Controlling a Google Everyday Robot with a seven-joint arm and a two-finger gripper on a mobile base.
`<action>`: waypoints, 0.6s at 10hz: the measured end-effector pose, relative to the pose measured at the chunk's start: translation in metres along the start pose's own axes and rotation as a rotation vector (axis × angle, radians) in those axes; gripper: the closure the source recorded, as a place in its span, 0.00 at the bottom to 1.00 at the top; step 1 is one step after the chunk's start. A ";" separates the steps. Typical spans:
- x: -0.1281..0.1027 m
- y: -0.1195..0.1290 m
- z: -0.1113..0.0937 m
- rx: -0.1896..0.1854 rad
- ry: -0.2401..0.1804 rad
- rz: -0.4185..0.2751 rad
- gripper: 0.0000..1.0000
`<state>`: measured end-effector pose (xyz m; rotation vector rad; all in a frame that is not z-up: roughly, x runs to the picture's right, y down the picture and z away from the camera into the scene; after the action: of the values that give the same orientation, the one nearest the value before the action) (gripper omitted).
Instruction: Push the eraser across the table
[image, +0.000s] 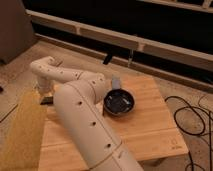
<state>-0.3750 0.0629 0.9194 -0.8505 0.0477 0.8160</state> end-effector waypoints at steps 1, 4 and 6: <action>0.002 -0.003 0.000 0.008 0.004 -0.001 0.35; 0.038 -0.058 -0.036 0.169 0.061 0.052 0.35; 0.050 -0.076 -0.066 0.205 0.021 0.104 0.35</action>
<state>-0.2726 0.0196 0.9064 -0.6674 0.1920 0.8831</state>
